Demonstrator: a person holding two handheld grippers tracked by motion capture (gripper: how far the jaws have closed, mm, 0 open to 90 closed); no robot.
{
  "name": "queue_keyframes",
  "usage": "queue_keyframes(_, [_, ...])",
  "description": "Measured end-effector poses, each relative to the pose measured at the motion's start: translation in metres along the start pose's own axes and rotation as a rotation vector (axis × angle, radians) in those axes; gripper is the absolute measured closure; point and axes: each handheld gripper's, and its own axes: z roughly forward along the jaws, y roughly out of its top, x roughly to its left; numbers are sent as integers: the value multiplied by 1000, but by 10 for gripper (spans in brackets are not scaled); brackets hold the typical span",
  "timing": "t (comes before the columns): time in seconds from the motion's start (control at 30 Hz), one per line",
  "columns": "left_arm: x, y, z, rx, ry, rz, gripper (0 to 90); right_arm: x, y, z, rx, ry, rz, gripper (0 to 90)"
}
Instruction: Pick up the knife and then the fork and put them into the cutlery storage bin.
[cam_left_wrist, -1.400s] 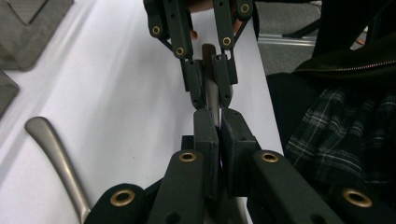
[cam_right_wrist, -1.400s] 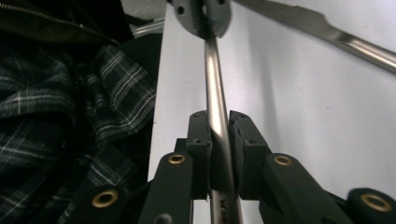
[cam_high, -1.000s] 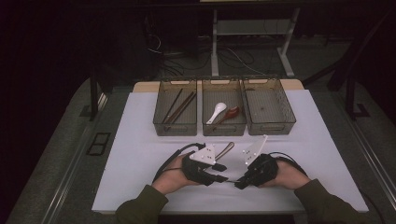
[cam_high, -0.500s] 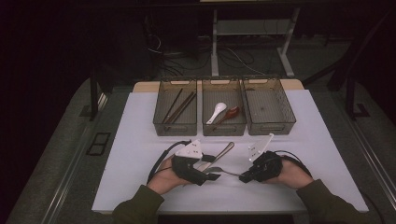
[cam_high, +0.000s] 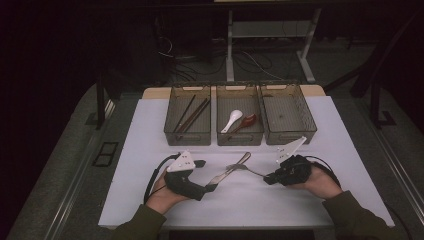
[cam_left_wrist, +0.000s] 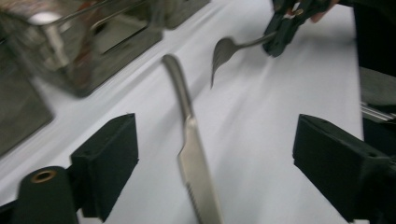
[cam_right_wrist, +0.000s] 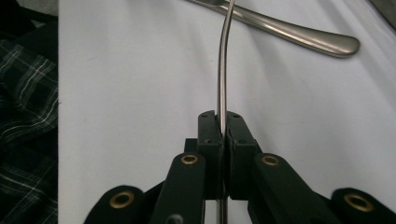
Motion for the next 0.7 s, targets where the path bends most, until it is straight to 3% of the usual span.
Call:
queue_keyframes(0.07, [1, -3, -2, -5, 13, 6, 97, -1, 0, -1, -3, -12, 7, 860])
queue_keyframes(0.1, [0, -8, -6, 1, 31, -17, 81, -1, 0, -1, -4, -14, 10, 860])
queue_keyframes(0.2, [-1, -16, -10, 9, 65, -34, 9, -1, 0, -4, -7, -27, 41, 860])
queue_keyframes(0.33, [1, -21, -15, 11, 93, -53, 0, -1, 1, -8, -29, -30, 77, 860])
queue_keyframes(0.4, [3, -22, -15, 12, 94, -54, 0, -4, 1, -10, -28, -51, 65, 860])
queue_keyframes(0.5, [6, -24, -15, 25, 91, -71, 0, -4, 1, -15, -51, -57, 113, 860])
queue_keyframes(0.7, [6, -24, -15, 32, 104, -71, 0, -10, 4, -28, -87, -95, 130, 860])
